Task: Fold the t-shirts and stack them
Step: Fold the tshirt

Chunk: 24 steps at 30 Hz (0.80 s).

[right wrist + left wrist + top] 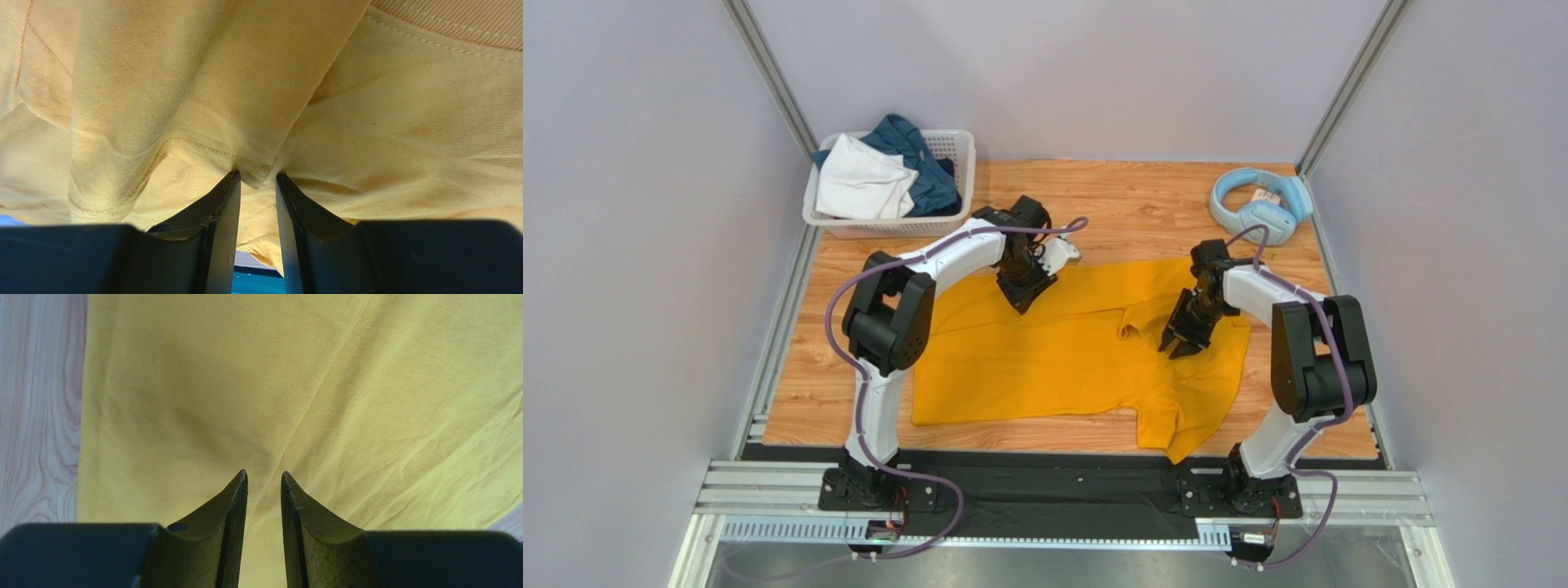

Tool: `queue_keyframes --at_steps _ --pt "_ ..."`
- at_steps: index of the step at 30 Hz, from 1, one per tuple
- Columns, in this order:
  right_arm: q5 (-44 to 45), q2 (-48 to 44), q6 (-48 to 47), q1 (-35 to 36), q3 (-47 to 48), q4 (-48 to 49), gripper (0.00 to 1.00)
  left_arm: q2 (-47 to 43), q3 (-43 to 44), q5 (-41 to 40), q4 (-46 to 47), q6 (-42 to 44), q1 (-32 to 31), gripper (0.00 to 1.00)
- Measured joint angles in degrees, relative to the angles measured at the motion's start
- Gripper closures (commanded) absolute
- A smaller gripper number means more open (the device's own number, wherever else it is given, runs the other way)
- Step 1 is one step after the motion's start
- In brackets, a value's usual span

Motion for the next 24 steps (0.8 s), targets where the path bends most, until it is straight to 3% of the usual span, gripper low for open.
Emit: queue_keyframes --at_steps 12,24 --pt "0.07 0.94 0.0 -0.07 1.46 -0.24 0.78 0.0 -0.07 -0.04 0.07 0.13 0.0 0.68" --pt "0.13 0.94 0.0 -0.07 2.97 -0.74 0.68 0.0 -1.62 -0.13 0.59 0.26 0.0 0.69"
